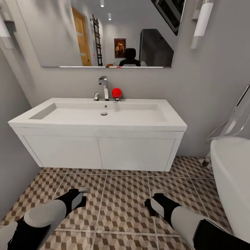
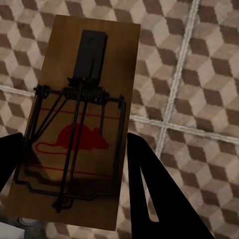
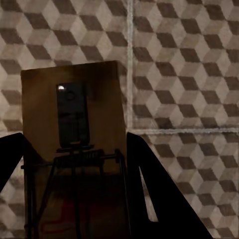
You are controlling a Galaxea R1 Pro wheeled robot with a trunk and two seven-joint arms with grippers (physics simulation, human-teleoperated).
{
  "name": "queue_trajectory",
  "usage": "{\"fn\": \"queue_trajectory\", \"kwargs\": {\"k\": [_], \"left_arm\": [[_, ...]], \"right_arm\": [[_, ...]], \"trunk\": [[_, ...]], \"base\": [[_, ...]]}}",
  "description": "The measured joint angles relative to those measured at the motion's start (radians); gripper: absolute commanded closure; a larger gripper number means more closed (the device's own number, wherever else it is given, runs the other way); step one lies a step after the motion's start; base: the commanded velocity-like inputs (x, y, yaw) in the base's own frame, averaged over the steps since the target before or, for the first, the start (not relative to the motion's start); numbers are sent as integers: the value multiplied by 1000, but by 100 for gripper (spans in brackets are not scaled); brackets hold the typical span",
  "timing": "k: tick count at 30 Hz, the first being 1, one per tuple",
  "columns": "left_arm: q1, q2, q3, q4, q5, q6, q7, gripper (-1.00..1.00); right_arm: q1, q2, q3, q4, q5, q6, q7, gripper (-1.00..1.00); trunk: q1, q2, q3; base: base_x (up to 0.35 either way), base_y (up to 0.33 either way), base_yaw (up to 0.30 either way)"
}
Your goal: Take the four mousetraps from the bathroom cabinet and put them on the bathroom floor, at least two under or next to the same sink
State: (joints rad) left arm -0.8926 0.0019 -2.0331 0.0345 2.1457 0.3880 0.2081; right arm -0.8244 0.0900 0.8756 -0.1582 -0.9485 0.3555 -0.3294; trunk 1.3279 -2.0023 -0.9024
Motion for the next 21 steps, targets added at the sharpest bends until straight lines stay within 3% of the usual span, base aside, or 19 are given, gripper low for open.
{"fn": "queue_trajectory", "kwargs": {"k": [2,5,21], "left_arm": [[0,0,0,0,0,2,-3,100],[0,0,0,0,0,2,-12,100],[0,4,-2,0,0,1,-22,100]], "right_arm": [[1,-3,0,6,0,-34,97,100],[2,-4,1,13,5,-47,153,100],[2,-6,2,16,23,-52,172,100]], "trunk": [[8,-14,-6],[19,-35,-16],[81,-147,-66]], "base": [[0,0,0],[0,0,0],[0,0,0]]}}
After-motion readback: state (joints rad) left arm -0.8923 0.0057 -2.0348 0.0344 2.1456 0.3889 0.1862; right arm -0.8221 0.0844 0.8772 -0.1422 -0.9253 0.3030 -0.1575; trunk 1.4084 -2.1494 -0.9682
